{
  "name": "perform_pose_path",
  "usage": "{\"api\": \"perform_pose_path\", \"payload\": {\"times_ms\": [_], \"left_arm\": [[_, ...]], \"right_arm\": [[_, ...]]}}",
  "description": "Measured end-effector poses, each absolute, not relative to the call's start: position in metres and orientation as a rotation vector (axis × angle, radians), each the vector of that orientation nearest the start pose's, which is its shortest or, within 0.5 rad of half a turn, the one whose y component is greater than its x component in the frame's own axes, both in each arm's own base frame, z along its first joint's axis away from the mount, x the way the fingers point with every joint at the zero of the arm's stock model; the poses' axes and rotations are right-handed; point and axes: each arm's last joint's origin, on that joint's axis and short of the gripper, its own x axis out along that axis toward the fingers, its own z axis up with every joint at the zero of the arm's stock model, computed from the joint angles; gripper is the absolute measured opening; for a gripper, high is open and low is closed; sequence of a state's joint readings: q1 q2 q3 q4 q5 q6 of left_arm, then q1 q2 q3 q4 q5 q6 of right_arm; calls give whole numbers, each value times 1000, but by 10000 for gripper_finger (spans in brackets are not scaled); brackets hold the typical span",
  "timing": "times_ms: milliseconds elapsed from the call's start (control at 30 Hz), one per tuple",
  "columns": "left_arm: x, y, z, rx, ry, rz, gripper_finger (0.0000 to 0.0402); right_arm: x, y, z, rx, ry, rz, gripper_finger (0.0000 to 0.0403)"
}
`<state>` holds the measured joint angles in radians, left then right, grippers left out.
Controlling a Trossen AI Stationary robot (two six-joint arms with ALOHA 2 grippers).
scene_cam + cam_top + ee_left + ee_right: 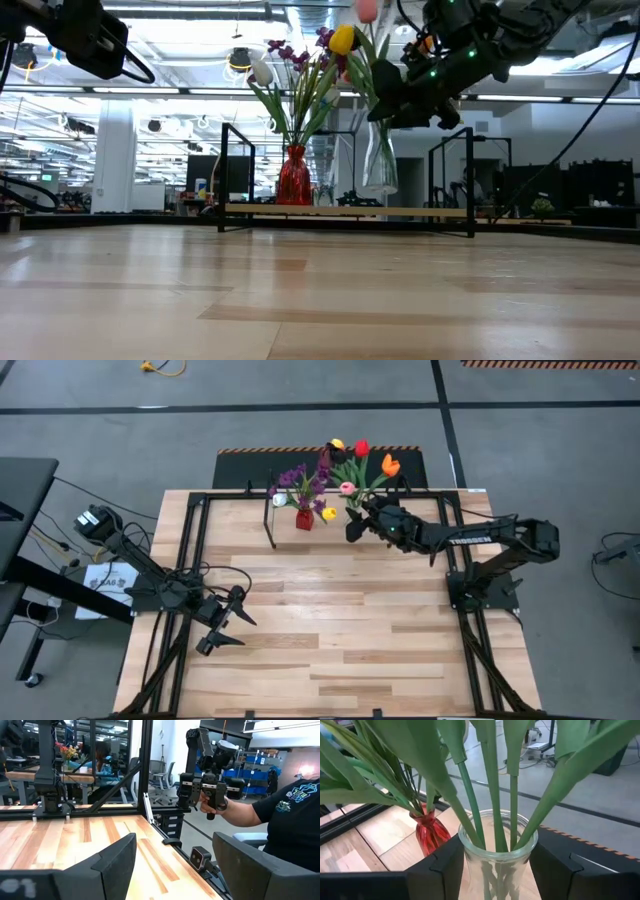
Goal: Pick and place flowers into a vace then onto a shelf
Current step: Put the transparent vase on the shelf
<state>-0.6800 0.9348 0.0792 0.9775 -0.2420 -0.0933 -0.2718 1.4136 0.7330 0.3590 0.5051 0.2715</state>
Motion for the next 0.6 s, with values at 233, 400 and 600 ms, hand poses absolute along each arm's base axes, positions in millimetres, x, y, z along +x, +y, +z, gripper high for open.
{"api": "perform_pose_path", "payload": {"times_ms": [233,400,600], "left_arm": [[132,-98,182,-147,-89,-443,253],[132,-98,182,-147,-89,-443,253],[132,-98,182,-155,-87,-443,253]], "right_arm": [[280,-93,228,201,213,-856,207],[279,-94,228,195,209,-884,196],[279,-94,228,202,197,-911,184]]}}
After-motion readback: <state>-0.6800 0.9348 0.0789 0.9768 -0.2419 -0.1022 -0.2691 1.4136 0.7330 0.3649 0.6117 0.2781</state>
